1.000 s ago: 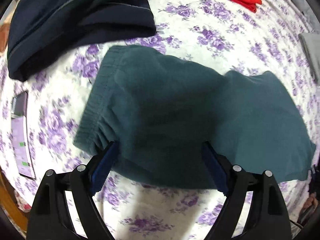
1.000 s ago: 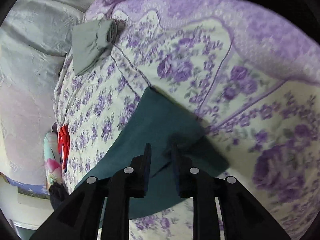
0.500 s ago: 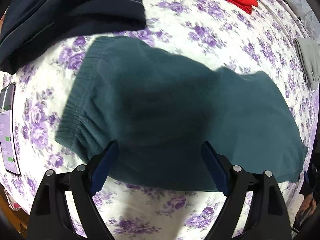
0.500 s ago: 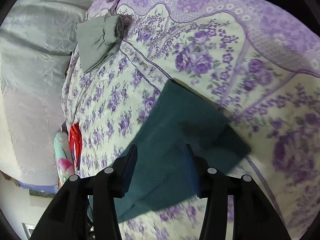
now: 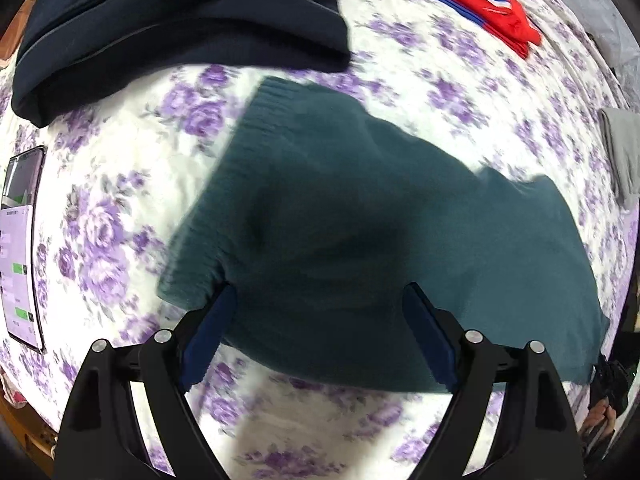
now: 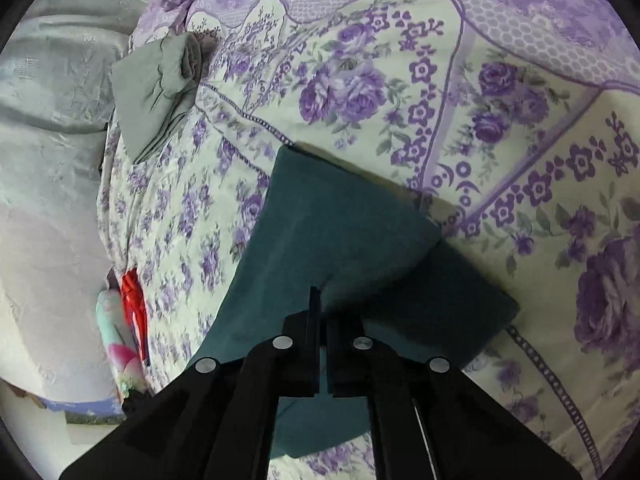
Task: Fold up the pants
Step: 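Fold the held leg end over toward the waistband with the right gripper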
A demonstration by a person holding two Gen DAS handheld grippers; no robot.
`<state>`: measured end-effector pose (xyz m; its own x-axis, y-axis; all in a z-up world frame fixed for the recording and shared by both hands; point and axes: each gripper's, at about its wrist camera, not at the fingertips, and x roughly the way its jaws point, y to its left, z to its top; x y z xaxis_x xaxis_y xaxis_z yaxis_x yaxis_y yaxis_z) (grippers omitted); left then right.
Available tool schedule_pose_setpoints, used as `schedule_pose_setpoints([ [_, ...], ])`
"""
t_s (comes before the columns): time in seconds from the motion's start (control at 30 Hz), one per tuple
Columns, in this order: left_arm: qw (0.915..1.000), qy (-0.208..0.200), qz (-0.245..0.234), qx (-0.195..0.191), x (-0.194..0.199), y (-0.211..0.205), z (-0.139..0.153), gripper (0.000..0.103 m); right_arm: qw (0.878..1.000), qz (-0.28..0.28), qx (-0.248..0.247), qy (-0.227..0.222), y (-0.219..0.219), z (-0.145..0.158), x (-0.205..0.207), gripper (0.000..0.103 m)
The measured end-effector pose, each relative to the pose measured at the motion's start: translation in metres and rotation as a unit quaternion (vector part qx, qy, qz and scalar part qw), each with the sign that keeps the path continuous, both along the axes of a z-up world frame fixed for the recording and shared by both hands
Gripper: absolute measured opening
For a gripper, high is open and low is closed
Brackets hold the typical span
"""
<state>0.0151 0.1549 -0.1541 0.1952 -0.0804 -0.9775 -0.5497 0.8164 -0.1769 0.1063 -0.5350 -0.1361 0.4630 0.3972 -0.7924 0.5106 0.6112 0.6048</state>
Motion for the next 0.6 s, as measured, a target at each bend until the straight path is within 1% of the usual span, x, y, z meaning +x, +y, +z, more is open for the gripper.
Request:
schedule_pose_setpoints([
  [0.03, 1.0, -0.002, 0.003, 0.003, 0.0, 0.004, -0.001, 0.081, 1.0, -0.001, -0.001, -0.002, 0.0, 0.003, -0.001, 0.002],
  [0.1, 1.0, -0.002, 0.002, 0.002, 0.001, 0.007, -0.002, 0.081, 1.0, -0.001, -0.008, -0.026, 0.0, 0.023, -0.004, 0.002],
  [0.13, 1.0, 0.002, -0.005, 0.003, 0.002, 0.008, -0.003, 0.081, 0.999, 0.003, -0.01, -0.042, 0.001, 0.036, -0.006, 0.002],
  [0.2, 0.9998, 0.006, -0.019, 0.005, 0.002, 0.007, -0.005, 0.081, 0.998, 0.013, -0.014, -0.061, 0.0, 0.055, -0.012, 0.002],
  [0.23, 0.9997, 0.006, -0.025, 0.001, 0.002, 0.01, -0.005, 0.081, 0.998, 0.019, -0.023, -0.061, -0.001, 0.064, -0.017, 0.002],
  [0.27, 0.9995, 0.006, -0.029, -0.004, 0.002, 0.013, -0.005, 0.081, 0.998, 0.021, -0.024, -0.057, -0.002, 0.066, -0.02, 0.002],
  [0.33, 0.9989, 0.008, -0.041, -0.023, 0.002, 0.02, -0.005, 0.081, 0.998, 0.022, -0.03, -0.049, -0.009, 0.06, -0.029, 0.002],
  [0.4, 0.9977, 0.012, -0.059, -0.033, 0.004, 0.024, -0.004, 0.081, 0.997, 0.04, -0.058, -0.027, -0.009, 0.044, -0.031, 0.007],
  [0.43, 0.9968, 0.013, -0.068, -0.04, 0.003, 0.026, -0.004, 0.081, 0.995, 0.054, -0.084, 0.004, -0.01, 0.027, -0.033, 0.009],
  [0.47, 0.9963, 0.013, -0.073, -0.043, 0.003, 0.028, -0.003, 0.081, 0.994, 0.056, -0.088, 0.033, -0.012, 0.014, -0.035, 0.008],
  [0.5, 0.9957, 0.012, -0.079, -0.047, 0.002, 0.03, -0.001, 0.081, 0.995, 0.045, -0.073, 0.053, -0.018, 0.002, -0.041, 0.007],
  [0.53, 0.9954, 0.011, -0.082, -0.048, 0.004, 0.031, 0.0, 0.081, 0.998, 0.025, -0.048, 0.043, -0.025, 0.001, -0.048, 0.007],
  [0.57, 0.9954, 0.009, -0.083, -0.047, 0.007, 0.031, 0.002, 0.081, 0.998, 0.023, -0.055, 0.037, -0.028, 0.006, -0.049, 0.011],
  [0.6, 0.9954, 0.006, -0.083, -0.048, 0.005, 0.034, 0.004, 0.081, 0.997, 0.025, -0.073, 0.025, -0.029, 0.016, -0.049, 0.013],
])
